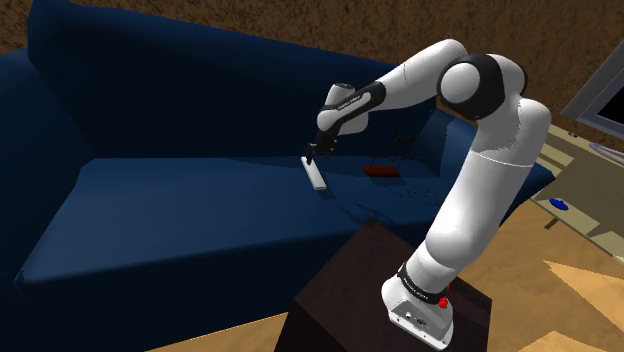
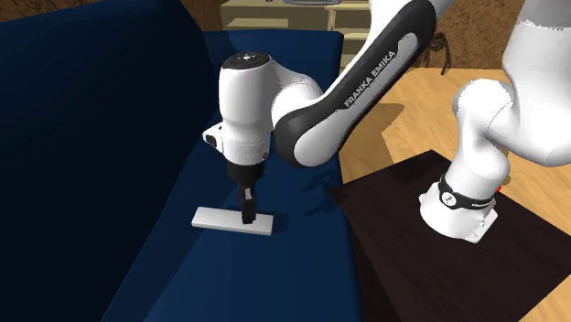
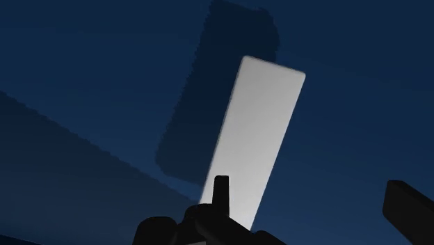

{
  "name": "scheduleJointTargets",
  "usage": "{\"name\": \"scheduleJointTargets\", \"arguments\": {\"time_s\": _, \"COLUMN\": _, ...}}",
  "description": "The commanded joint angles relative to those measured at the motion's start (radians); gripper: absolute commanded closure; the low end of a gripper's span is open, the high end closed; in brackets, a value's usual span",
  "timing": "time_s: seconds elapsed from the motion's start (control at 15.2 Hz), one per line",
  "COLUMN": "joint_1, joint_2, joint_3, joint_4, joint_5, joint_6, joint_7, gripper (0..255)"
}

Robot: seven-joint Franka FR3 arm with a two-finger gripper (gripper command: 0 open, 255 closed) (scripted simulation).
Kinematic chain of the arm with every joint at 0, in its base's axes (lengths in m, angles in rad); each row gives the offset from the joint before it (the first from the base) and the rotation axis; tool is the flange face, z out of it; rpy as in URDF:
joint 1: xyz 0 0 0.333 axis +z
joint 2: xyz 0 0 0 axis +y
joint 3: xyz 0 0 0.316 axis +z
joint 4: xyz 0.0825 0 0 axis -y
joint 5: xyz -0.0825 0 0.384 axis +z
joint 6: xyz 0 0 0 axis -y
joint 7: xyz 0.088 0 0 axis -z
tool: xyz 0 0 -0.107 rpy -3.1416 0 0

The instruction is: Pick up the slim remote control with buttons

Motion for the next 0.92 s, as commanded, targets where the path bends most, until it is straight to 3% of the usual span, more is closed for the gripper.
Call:
{"name": "scheduleJointTargets", "arguments": {"time_s": 0.0, "joint_1": -0.017, "joint_2": 0.080, "joint_3": -0.005, "joint_4": 0.059, "joint_5": 0.022, "joint_6": 0.023, "joint_7": -0.006, "gripper": 0}}
{"name": "scheduleJointTargets", "arguments": {"time_s": 0.26, "joint_1": -0.049, "joint_2": 0.206, "joint_3": -0.008, "joint_4": 0.157, "joint_5": 0.057, "joint_6": 0.055, "joint_7": -0.013, "gripper": 0}}
{"name": "scheduleJointTargets", "arguments": {"time_s": 0.86, "joint_1": -0.059, "joint_2": 0.286, "joint_3": 0.004, "joint_4": 0.159, "joint_5": 0.072, "joint_6": 0.133, "joint_7": -0.022, "gripper": 0}}
